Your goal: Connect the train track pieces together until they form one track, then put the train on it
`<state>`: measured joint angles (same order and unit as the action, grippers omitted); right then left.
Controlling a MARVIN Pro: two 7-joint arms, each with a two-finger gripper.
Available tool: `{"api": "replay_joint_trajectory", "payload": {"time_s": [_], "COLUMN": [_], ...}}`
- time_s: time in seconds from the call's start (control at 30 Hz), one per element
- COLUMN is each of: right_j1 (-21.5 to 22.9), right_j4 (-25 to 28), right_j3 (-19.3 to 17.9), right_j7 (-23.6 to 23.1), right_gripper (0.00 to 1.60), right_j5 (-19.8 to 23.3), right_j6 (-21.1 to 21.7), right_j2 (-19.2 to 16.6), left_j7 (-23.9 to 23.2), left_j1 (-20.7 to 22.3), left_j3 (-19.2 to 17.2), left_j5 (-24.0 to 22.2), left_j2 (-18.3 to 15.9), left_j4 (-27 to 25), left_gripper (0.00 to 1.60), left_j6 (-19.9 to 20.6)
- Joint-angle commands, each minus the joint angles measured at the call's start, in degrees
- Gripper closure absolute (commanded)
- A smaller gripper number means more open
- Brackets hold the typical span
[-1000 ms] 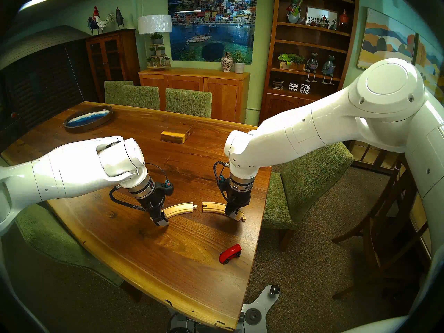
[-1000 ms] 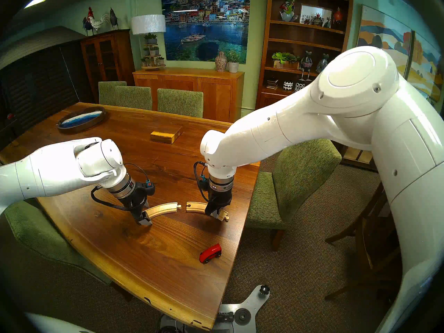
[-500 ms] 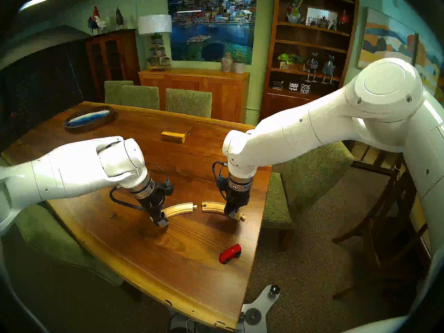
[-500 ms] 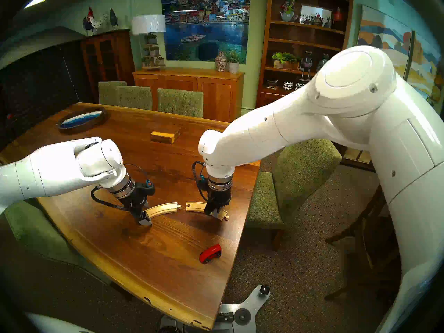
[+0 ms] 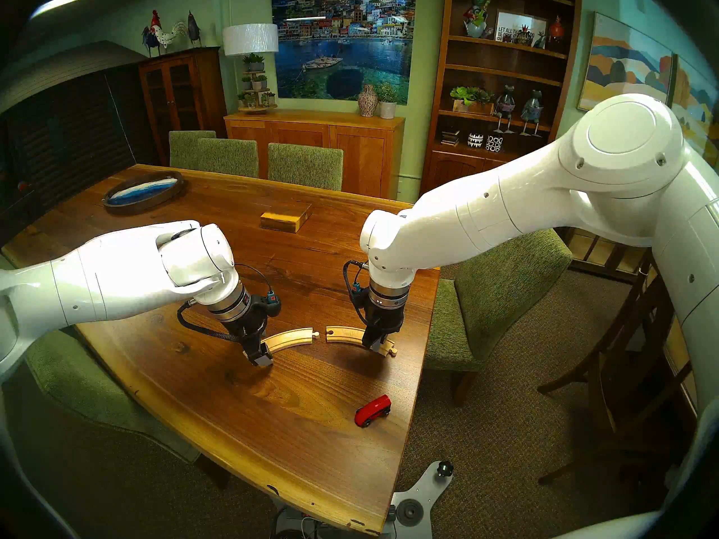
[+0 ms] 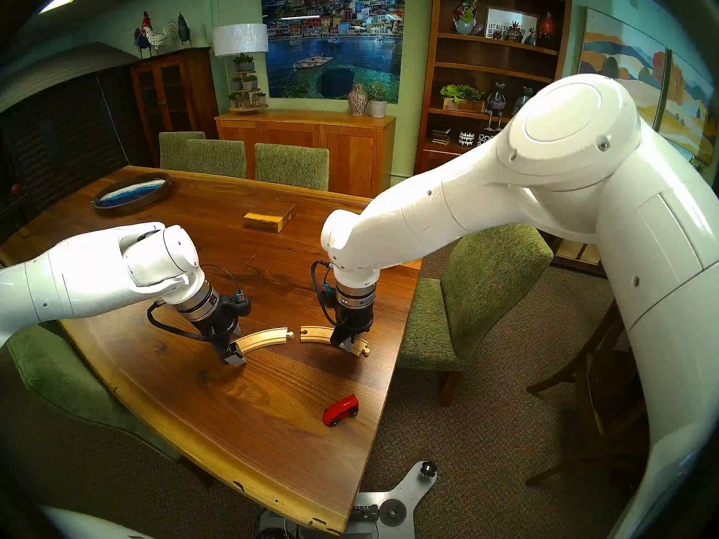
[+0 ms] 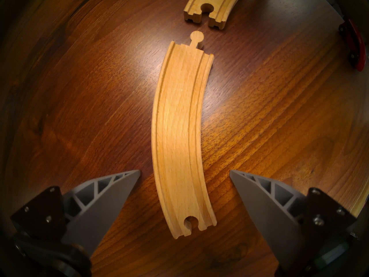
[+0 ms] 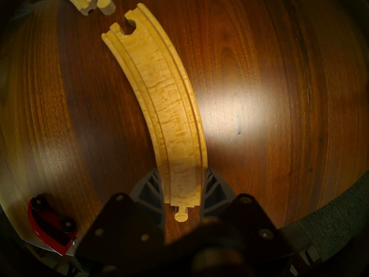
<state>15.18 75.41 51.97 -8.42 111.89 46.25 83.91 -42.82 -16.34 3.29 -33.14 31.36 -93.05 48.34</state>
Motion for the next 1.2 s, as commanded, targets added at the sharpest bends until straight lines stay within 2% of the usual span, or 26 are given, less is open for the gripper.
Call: {"api": "replay_joint_trajectory", "payload": {"time_s": [0.0, 0.4, 0.87, 0.9, 0.97, 1.03, 1.07, 1.13, 1.17], "right_j1": [0.3, 0.3, 0.3, 0.3, 0.3, 0.3, 0.3, 0.3, 0.3], "right_j4": [-0.4, -0.5, -0.5, -0.5, -0.5, -0.5, -0.5, -0.5, -0.5], "right_j3": [0.0, 0.0, 0.0, 0.0, 0.0, 0.0, 0.0, 0.0, 0.0], "right_j7": [0.1, 0.0, 0.0, 0.0, 0.0, 0.0, 0.0, 0.0, 0.0], "right_gripper": [1.60, 1.60, 1.60, 1.60, 1.60, 1.60, 1.60, 1.60, 1.60], "right_j5": [-0.2, -0.2, -0.2, -0.2, -0.2, -0.2, -0.2, -0.2, -0.2], "right_j6": [-0.2, -0.2, -0.3, -0.3, -0.3, -0.3, -0.3, -0.3, -0.3], "right_j2": [-0.2, -0.2, -0.2, -0.2, -0.2, -0.2, -0.2, -0.2, -0.2], "left_j7": [0.1, 1.5, 2.1, 1.9, 1.3, 1.2, 1.1, 1.0, 0.9], "left_j1": [1.7, 1.2, -0.3, -0.3, -0.1, -0.1, -0.1, -0.1, -0.1], "left_j3": [-1.2, -1.2, -0.7, -0.7, -0.7, -0.7, -0.7, -0.7, -0.8], "left_j5": [0.1, 0.2, -0.5, -0.6, -0.9, -0.8, -0.8, -0.7, -0.9], "left_j2": [0.1, 0.3, 2.4, 2.5, 2.6, 2.6, 2.6, 2.7, 2.8], "left_j4": [0.1, -0.2, 4.0, 4.3, 4.6, 4.7, 4.7, 4.8, 5.0], "left_gripper": [0.00, 0.00, 0.00, 0.07, 0.56, 0.60, 0.83, 1.02, 1.07], "left_j6": [0.1, 0.4, 0.4, 0.4, 0.5, 0.4, 0.4, 0.5, 0.6]}}
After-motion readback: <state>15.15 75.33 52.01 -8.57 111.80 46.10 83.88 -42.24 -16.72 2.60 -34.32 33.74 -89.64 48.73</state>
